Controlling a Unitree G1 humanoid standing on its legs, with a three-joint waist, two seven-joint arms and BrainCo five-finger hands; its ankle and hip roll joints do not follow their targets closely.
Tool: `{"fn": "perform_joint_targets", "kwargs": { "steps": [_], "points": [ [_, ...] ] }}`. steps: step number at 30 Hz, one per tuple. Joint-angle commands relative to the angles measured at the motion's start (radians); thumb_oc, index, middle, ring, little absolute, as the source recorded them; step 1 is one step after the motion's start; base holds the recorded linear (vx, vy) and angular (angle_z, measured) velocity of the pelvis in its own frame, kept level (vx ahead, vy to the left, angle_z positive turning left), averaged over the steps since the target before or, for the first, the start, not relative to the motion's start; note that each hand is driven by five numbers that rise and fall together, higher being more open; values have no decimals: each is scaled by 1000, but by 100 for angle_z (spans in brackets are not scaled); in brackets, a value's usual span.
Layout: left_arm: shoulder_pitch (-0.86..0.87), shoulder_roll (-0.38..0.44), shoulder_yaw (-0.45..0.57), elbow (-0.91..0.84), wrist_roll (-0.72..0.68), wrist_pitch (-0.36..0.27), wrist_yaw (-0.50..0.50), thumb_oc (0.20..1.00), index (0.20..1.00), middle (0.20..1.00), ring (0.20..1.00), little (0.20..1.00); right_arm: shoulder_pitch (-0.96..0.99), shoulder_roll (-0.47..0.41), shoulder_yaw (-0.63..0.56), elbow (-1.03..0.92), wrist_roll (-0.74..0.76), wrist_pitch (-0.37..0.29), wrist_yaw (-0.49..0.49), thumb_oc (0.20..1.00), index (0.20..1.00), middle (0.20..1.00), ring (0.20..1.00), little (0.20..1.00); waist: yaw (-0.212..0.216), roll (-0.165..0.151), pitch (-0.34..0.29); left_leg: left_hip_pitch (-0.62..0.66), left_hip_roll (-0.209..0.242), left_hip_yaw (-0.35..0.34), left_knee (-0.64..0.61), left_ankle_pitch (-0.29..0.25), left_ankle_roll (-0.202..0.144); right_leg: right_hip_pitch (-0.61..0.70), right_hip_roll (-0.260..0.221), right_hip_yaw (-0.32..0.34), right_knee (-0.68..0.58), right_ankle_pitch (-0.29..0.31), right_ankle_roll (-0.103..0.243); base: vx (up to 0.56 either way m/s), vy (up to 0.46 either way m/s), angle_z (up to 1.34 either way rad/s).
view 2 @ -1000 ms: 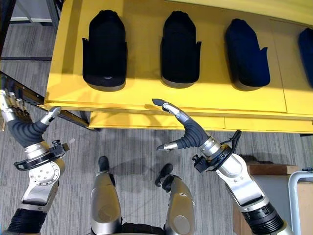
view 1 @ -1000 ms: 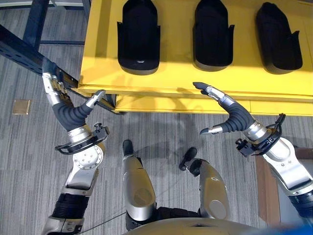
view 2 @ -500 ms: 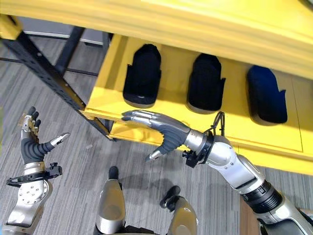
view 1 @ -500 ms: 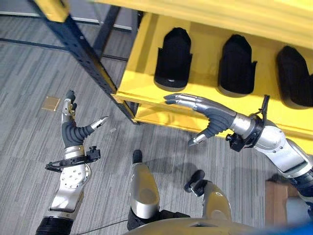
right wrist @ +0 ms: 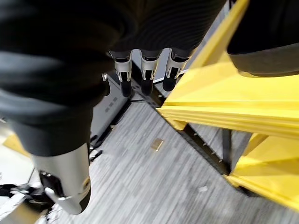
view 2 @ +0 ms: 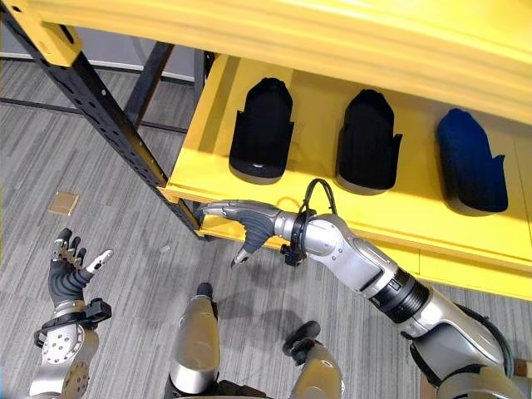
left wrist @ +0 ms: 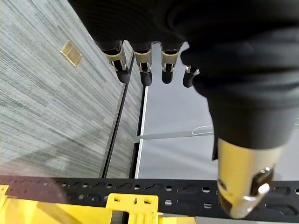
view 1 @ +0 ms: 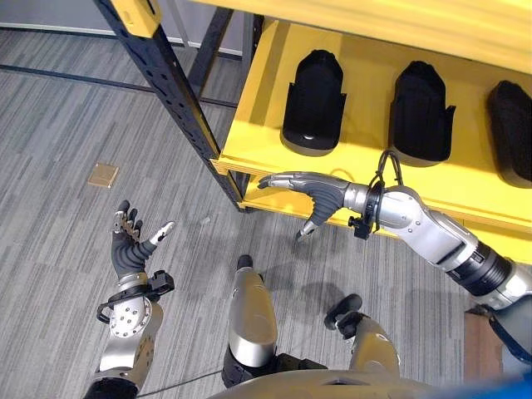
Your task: Move parts from the plastic box to the shelf.
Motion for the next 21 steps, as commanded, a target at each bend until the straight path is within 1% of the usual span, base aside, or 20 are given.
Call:
{"fn": "perform_joint_targets", "kwargs": {
  "steps": [1,2,5,10,11,12,17,21],
  "points": [
    [26,13,12,-16,-57,-76,45,1000,1000,1000,1000,1000,-68,1,-34,-19,-40,-6,-73,1000,1000,1000,1000,1000,10,-1,-10,-87,8,43,-16,98,16,83,16,-71,184,-201,23,-21,180,-8],
    [24,9,16,-11,-65,-77,45,1000,1000,1000,1000,1000,-79,2,-28,-3,-47,-9,-74,1000,1000,1000,1000,1000,8,-1,-8,-94,9,48,-5,93,17,68,7,-63,205,-209,23,-21,180,-20],
    [24,9,16,-11,-65,-77,45,1000,1000,1000,1000,1000,-79,2,-28,-3,-47,-10,-74,1000,1000,1000,1000,1000,8,-2,-8,-95,9,48,-5,93,17,67,7,-62,206,-210,23,-1,9,-32],
    [24,9,16,-11,-65,-77,45,1000,1000,1000,1000,1000,-79,2,-28,-3,-47,-10,-74,1000,1000,1000,1000,1000,8,-2,-8,-95,9,48,-5,93,17,67,7,-62,206,-210,23,6,44,-1],
    [10,3,46,-4,-63,-78,118,1000,1000,1000,1000,1000,-97,-6,-9,64,-88,-11,-113,1000,1000,1000,1000,1000,-7,16,3,-111,18,44,20,86,25,18,-27,-35,293,-233,26,37,232,-6],
    [7,-1,51,-6,-57,-75,127,1000,1000,1000,1000,1000,-110,-3,-1,82,-95,-20,-130,1000,1000,1000,1000,1000,-6,9,4,-120,16,51,32,77,26,-8,-41,-19,322,-245,27,44,244,1],
    [-6,-3,49,-5,-66,-61,133,1000,1000,1000,1000,1000,-137,-7,-7,115,-120,-32,-136,1000,1000,1000,1000,1000,-12,8,15,-138,12,48,44,70,27,-56,-58,1,373,-260,28,10,44,-35],
    [-11,-5,39,0,-76,-72,123,1000,1000,1000,1000,1000,-153,-10,-4,126,-131,-33,-125,1000,1000,1000,1000,1000,-13,9,25,-144,3,45,45,67,30,-85,-70,11,404,-268,28,-21,42,-1]
  ]
}}
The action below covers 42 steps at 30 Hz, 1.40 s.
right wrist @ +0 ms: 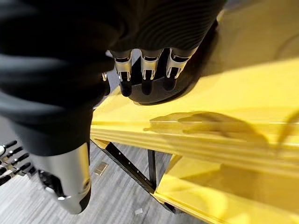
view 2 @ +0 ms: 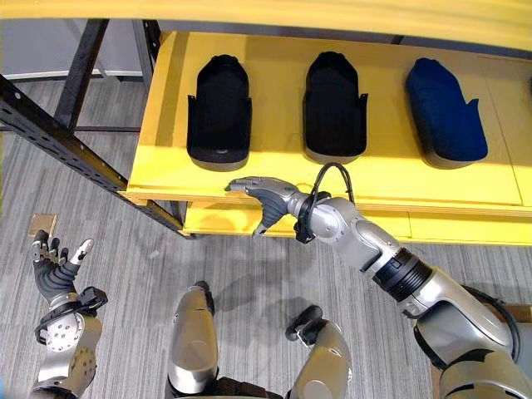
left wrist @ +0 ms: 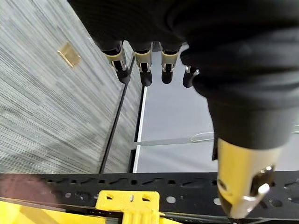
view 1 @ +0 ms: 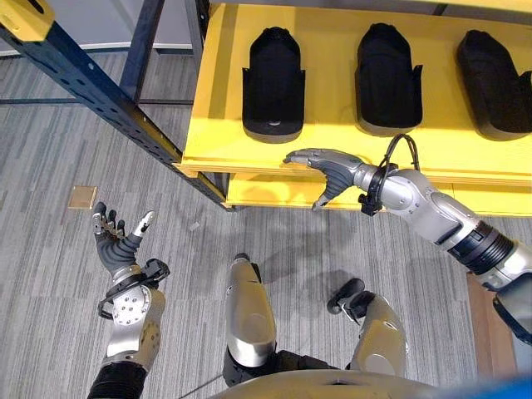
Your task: Move parts from the plastic box to the shelf.
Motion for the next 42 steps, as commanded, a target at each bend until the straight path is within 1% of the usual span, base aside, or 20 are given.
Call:
{"fn": "perform_joint_targets", "kwargs": {
  "steps": [1,5,13,18,24,27,28,34,35,39,42],
  "points": [
    [60,30,2,-54,-5,-61,1,1000,1000,1000,1000,1000,-59,28,-41,-19,-13,-48,-14,1000,1000,1000,1000,1000,26,10,-15,-95,-62,-21,-105,146,40,64,-15,-19,154,-147,58,-15,30,6],
    [57,30,-7,-61,-10,-66,6,1000,1000,1000,1000,1000,-69,23,-34,-20,2,-57,-20,1000,1000,1000,1000,1000,25,13,-10,-96,-67,-21,-104,144,43,51,-25,-16,169,-150,60,-9,38,0],
    [57,26,-20,-79,-17,-52,5,1000,1000,1000,1000,1000,-89,30,-20,-26,-12,-57,22,1000,1000,1000,1000,1000,26,21,-8,-93,-82,-20,-109,139,49,27,-45,-6,186,-153,66,2,40,2],
    [47,16,-25,-58,-18,-49,2,1000,1000,1000,1000,1000,-105,51,1,-8,-10,-57,14,1000,1000,1000,1000,1000,29,21,-7,-95,-90,-23,-106,134,52,18,-49,-4,205,-162,65,9,35,-1],
    [36,11,-36,-55,-14,-42,14,1000,1000,1000,1000,1000,-127,87,10,-12,-19,-33,16,1000,1000,1000,1000,1000,36,23,-1,-105,-97,-28,-98,128,56,3,-58,-1,220,-166,66,2,45,0],
    [29,8,-41,-55,-8,-38,26,1000,1000,1000,1000,1000,-135,103,13,-13,-19,-10,-2,1000,1000,1000,1000,1000,39,23,2,-110,-100,-30,-96,127,57,-1,-60,0,223,-166,68,-5,47,1],
    [25,9,-42,-56,-8,-24,27,1000,1000,1000,1000,1000,-140,113,13,-3,-14,4,-11,1000,1000,1000,1000,1000,41,24,5,-114,-103,-32,-94,126,58,-5,-61,2,225,-167,69,-9,44,1],
    [5,-2,-60,-35,-23,-20,-1,1000,1000,1000,1000,1000,-153,152,28,20,-46,5,-37,1000,1000,1000,1000,1000,46,23,13,-130,-108,-38,-84,120,63,-17,-63,5,231,-164,73,-12,34,1],
    [0,-4,-72,-32,-20,-26,-2,1000,1000,1000,1000,1000,-157,160,33,26,-51,9,-60,1000,1000,1000,1000,1000,47,22,13,-137,-110,-41,-80,117,66,-22,-62,7,230,-161,75,-16,49,5],
    [-11,-5,-84,-36,-16,-23,2,1000,1000,1000,1000,1000,-167,172,31,38,-59,8,-101,1000,1000,1000,1000,1000,49,21,13,-147,-113,-44,-75,114,68,-26,-61,7,226,-157,78,-13,30,1],
    [-16,1,-92,-49,-13,-9,12,1000,1000,1000,1000,1000,-178,176,26,38,-62,25,-107,1000,1000,1000,1000,1000,52,21,13,-154,-119,-48,-73,111,71,-29,-61,9,223,-153,81,-17,40,3]
  ]
}}
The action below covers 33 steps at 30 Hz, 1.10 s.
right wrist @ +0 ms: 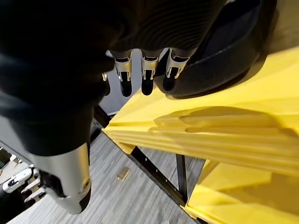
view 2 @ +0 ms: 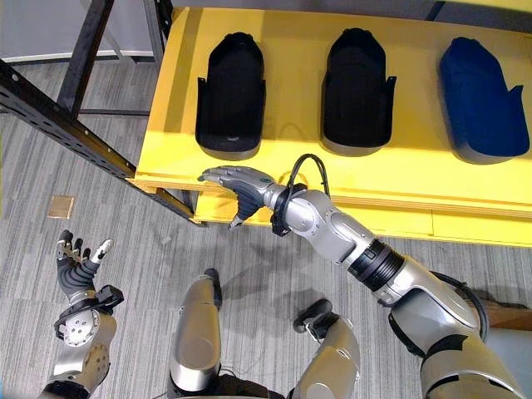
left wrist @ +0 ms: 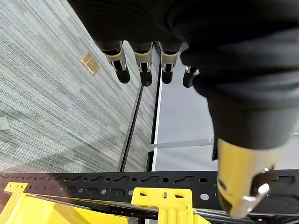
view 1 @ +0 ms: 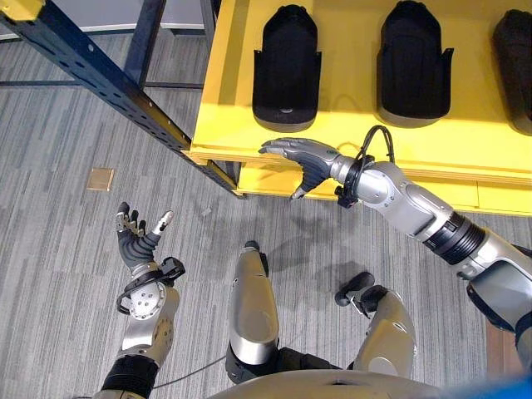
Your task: Move parts from the plastic box to the shelf.
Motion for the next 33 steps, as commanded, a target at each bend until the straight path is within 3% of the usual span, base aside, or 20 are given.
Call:
{"fn": "perform_joint_targets", "kwargs": {
  "steps": [1,13,33],
  "points": [
    [32,26,-15,-83,5,-23,22,1000,1000,1000,1000,1000,-94,48,-16,-1,-23,2,-47,1000,1000,1000,1000,1000,23,11,-11,-98,-85,-31,-99,109,67,42,-16,-11,155,-134,96,-22,22,5],
    [14,33,-2,-81,-9,-9,34,1000,1000,1000,1000,1000,-104,65,-5,75,-64,80,-81,1000,1000,1000,1000,1000,31,0,-11,-132,-89,-37,-73,94,78,32,-8,-11,156,-133,99,-10,6,2],
    [-14,68,23,-100,-18,45,5,1000,1000,1000,1000,1000,-161,108,-2,377,-32,51,-226,1000,1000,1000,1000,1000,64,-1,-11,-155,-88,-55,-69,97,81,45,-4,-46,153,-130,101,-9,-8,0]
  ]
}}
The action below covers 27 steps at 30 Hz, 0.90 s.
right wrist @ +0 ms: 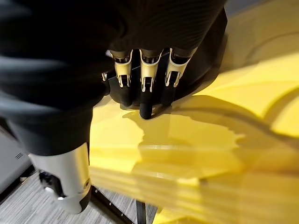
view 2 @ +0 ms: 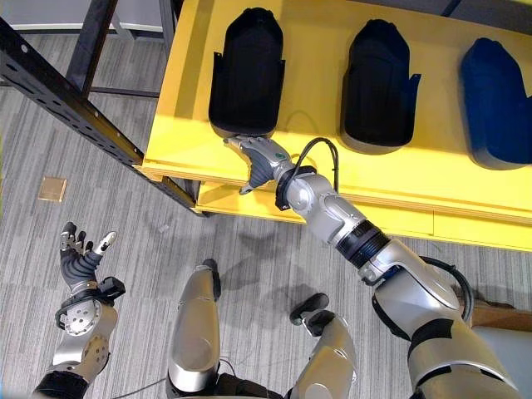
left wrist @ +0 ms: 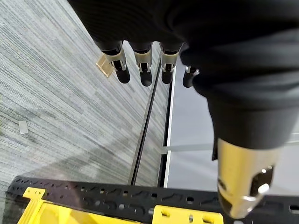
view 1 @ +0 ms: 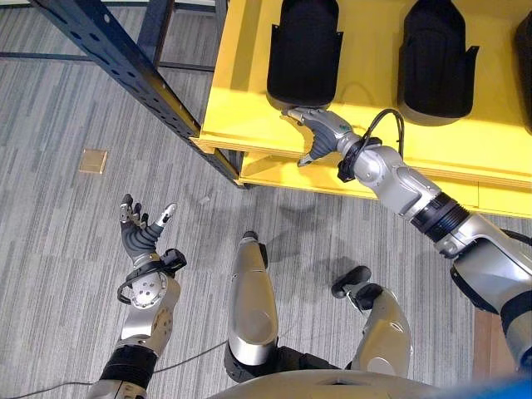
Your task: Move parts from the plastic box to the shelf.
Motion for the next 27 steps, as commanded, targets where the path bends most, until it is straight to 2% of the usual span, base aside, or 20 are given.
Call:
{"fn": "perform_joint_targets", "kwargs": {
  "steps": [1,7,12,17,24,27],
  "points": [
    [21,41,22,-85,-15,-21,-19,1000,1000,1000,1000,1000,-32,29,0,59,22,-9,-24,1000,1000,1000,1000,1000,38,20,-18,-76,-98,-27,-121,113,61,48,-23,-16,224,-185,79,0,0,0],
    [15,47,25,-80,-16,-18,-31,1000,1000,1000,1000,1000,-50,46,8,122,19,-27,-50,1000,1000,1000,1000,1000,45,25,-18,-73,-101,-31,-123,111,62,51,-27,-22,224,-183,84,0,0,0],
    [20,51,37,-67,-29,-15,-45,1000,1000,1000,1000,1000,-24,59,35,109,60,-41,15,1000,1000,1000,1000,1000,46,20,-18,-78,-99,-30,-124,108,60,52,-30,-27,214,-179,94,2,-3,1],
    [44,46,46,-56,-37,-64,-48,1000,1000,1000,1000,1000,115,25,64,-78,112,-22,124,1000,1000,1000,1000,1000,18,0,-18,-90,-80,-14,-125,105,59,40,-24,-19,189,-167,106,-11,-19,-4],
    [41,59,40,-40,-31,-109,-19,1000,1000,1000,1000,1000,239,-41,48,-331,208,-15,155,1000,1000,1000,1000,1000,-30,-31,-18,-87,-55,8,-135,101,52,33,8,7,161,-159,110,-24,-72,-12],
    [49,47,30,-31,-8,-158,1,1000,1000,1000,1000,1000,279,-65,15,-444,299,-8,157,1000,1000,1000,1000,1000,-50,-37,-18,-57,-47,21,-149,104,49,53,27,17,138,-156,103,-15,-94,-4]
  ]
}}
